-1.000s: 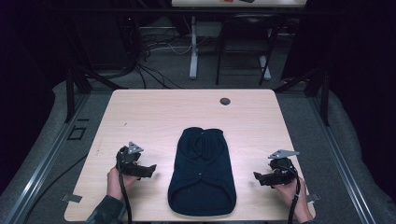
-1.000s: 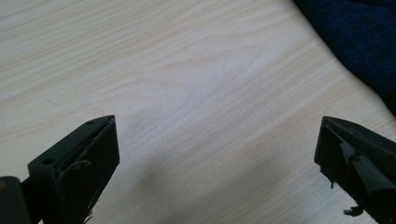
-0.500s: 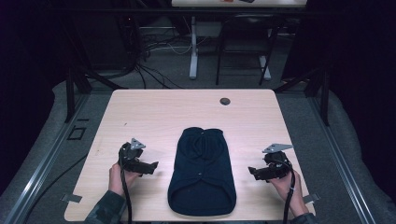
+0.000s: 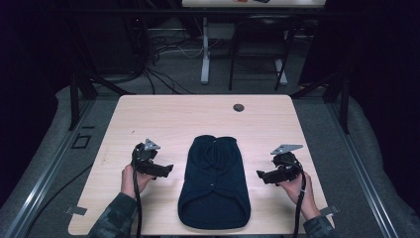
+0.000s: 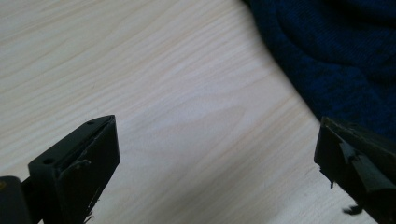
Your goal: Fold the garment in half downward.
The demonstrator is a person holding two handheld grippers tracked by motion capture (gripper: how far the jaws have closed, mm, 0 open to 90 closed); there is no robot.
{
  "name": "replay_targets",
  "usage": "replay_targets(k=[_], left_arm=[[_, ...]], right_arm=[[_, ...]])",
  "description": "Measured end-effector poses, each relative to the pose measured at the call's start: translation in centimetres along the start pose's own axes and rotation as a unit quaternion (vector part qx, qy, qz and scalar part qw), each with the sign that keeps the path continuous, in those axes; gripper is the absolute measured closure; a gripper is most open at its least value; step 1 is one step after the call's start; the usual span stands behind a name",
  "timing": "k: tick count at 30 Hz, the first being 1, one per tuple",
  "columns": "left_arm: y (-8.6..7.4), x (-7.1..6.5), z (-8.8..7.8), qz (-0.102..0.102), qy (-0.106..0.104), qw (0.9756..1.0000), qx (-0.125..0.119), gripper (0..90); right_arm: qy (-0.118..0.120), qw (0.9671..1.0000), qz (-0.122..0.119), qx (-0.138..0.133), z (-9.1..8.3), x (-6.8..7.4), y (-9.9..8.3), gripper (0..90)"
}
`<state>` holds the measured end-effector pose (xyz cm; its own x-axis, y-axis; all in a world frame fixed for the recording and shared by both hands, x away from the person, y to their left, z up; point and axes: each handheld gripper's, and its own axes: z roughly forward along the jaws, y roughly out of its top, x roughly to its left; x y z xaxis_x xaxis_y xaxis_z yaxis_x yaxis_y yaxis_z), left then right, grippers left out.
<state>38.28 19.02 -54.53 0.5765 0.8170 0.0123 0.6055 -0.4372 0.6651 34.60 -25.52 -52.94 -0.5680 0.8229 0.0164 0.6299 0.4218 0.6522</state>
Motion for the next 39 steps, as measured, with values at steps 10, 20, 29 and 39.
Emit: replay_targets(k=[10, 20, 29, 39], left_arm=[[2.7, -0.4, 1.2, 0.011, -0.015, 0.9998, -0.001, 0.4], [5.0, -0.5, 2.4, 0.015, -0.028, 0.9995, 0.0, 0.6], [6.9, -0.9, 4.3, 0.017, -0.035, 0.9992, 0.004, 0.7], [8.3, -1.4, 6.5, 0.015, -0.042, 0.9989, 0.014, 1.1]], right_arm=[[0.015, 0.9999, -0.002, 0.004, 1.1, -0.3, 2.0, 8.8], [0.028, 0.9996, -0.005, 0.008, 2.5, -0.4, 3.9, 8.8], [0.042, 0.999, -0.006, 0.013, 4.0, -0.4, 5.8, 9.0], [0.054, 0.9983, -0.012, 0.021, 6.1, 0.1, 8.2, 9.3]])
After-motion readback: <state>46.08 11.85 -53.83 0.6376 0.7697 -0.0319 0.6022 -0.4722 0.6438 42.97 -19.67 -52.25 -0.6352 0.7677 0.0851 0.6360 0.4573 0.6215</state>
